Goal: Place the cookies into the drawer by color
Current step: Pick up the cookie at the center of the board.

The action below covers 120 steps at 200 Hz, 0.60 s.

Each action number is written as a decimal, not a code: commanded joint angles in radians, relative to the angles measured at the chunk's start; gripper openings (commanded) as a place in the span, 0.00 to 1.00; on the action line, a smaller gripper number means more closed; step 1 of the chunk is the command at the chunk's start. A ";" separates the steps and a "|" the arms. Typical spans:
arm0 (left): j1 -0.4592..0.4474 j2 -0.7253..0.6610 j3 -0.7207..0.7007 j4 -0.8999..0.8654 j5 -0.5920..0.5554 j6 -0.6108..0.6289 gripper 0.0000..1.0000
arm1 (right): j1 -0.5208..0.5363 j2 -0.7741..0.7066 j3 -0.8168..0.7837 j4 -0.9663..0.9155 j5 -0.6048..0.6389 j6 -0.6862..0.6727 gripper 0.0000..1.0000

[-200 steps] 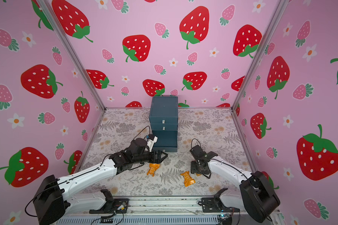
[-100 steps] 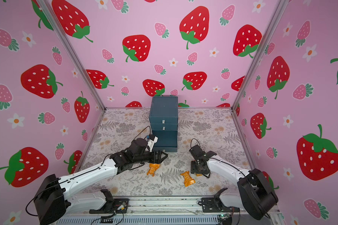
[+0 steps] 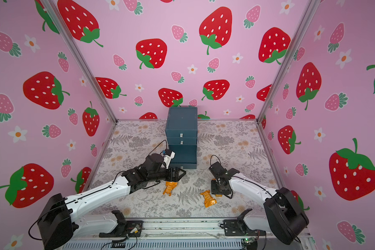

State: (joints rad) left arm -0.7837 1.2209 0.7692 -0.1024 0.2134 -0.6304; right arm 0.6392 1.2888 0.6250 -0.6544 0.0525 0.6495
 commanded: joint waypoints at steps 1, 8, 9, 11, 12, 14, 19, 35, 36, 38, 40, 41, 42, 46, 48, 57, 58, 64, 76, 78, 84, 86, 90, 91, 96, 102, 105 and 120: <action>-0.005 -0.001 0.008 -0.005 -0.020 0.015 0.84 | 0.010 0.042 -0.003 -0.026 -0.015 0.003 0.44; -0.005 -0.002 0.010 -0.008 -0.023 0.015 0.84 | 0.009 0.051 -0.001 -0.027 -0.018 0.000 0.42; -0.005 -0.003 0.010 -0.009 -0.023 0.014 0.84 | 0.009 0.052 0.001 -0.026 -0.018 -0.001 0.42; -0.005 -0.004 0.009 -0.009 -0.024 0.015 0.84 | 0.009 0.054 0.002 -0.025 -0.018 -0.002 0.41; -0.005 -0.003 0.009 -0.009 -0.024 0.015 0.84 | 0.009 0.055 0.003 -0.025 -0.018 -0.002 0.41; -0.005 -0.004 0.009 -0.010 -0.025 0.016 0.84 | 0.010 0.057 0.003 -0.026 -0.017 -0.003 0.40; -0.006 -0.006 0.008 -0.010 -0.024 0.015 0.84 | 0.010 0.058 0.005 -0.025 -0.016 -0.004 0.40; -0.005 -0.016 0.006 -0.011 -0.026 0.015 0.84 | 0.010 0.040 0.009 -0.035 -0.017 -0.005 0.36; -0.005 -0.017 0.006 -0.010 -0.026 0.014 0.84 | 0.011 0.038 0.009 -0.035 -0.017 -0.005 0.35; -0.005 -0.019 0.007 -0.010 -0.027 0.013 0.84 | 0.011 0.033 0.010 -0.037 -0.018 -0.005 0.35; -0.005 -0.021 0.007 -0.010 -0.027 0.013 0.84 | 0.012 0.030 0.011 -0.038 -0.020 -0.005 0.35; -0.005 -0.021 0.006 -0.010 -0.026 0.013 0.84 | 0.012 0.028 0.011 -0.039 -0.020 -0.005 0.35; -0.005 -0.022 0.006 -0.010 -0.026 0.013 0.84 | 0.012 0.025 0.012 -0.039 -0.020 -0.005 0.35; -0.004 -0.025 0.004 -0.008 -0.026 0.011 0.84 | 0.011 0.015 0.014 -0.045 -0.023 -0.007 0.34; -0.004 -0.026 0.003 -0.007 -0.026 0.012 0.84 | 0.012 0.010 0.014 -0.047 -0.025 -0.007 0.34; -0.004 -0.032 0.002 -0.004 -0.023 0.010 0.84 | 0.013 -0.016 0.021 -0.055 -0.037 -0.010 0.34; -0.004 -0.032 0.002 -0.004 -0.023 0.008 0.84 | 0.013 -0.019 0.022 -0.055 -0.040 -0.011 0.34; -0.004 -0.033 0.001 0.002 -0.018 0.004 0.84 | 0.013 -0.038 0.026 -0.057 -0.053 -0.018 0.34; 0.007 -0.032 -0.004 0.034 0.037 -0.006 0.84 | 0.011 -0.074 0.045 -0.058 -0.091 -0.028 0.33; 0.010 -0.031 -0.005 0.041 0.052 -0.008 0.84 | 0.012 -0.079 0.049 -0.057 -0.095 -0.029 0.33; 0.019 -0.030 -0.007 0.064 0.099 -0.014 0.84 | 0.010 -0.092 0.064 -0.061 -0.112 -0.034 0.33; 0.022 -0.030 -0.007 0.069 0.111 -0.017 0.84 | 0.011 -0.095 0.071 -0.060 -0.118 -0.038 0.33; 0.029 -0.031 -0.008 0.082 0.137 -0.022 0.84 | 0.010 -0.100 0.084 -0.062 -0.128 -0.046 0.33; 0.030 -0.031 -0.009 0.084 0.144 -0.024 0.84 | 0.011 -0.101 0.087 -0.063 -0.130 -0.048 0.33; 0.034 -0.036 -0.010 0.094 0.163 -0.030 0.84 | 0.008 -0.106 0.106 -0.065 -0.142 -0.057 0.33; 0.035 -0.044 -0.009 0.101 0.173 -0.032 0.84 | 0.005 -0.107 0.130 -0.068 -0.161 -0.069 0.32; 0.034 -0.048 -0.009 0.102 0.178 -0.032 0.84 | 0.001 -0.104 0.143 -0.068 -0.174 -0.076 0.32; 0.035 -0.076 -0.008 0.113 0.196 -0.038 0.84 | -0.020 -0.082 0.210 -0.073 -0.241 -0.105 0.32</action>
State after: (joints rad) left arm -0.7559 1.1961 0.7628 -0.0498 0.3176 -0.6518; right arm 0.6395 1.2003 0.7296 -0.7120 -0.0696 0.6041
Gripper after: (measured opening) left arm 0.842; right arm 0.356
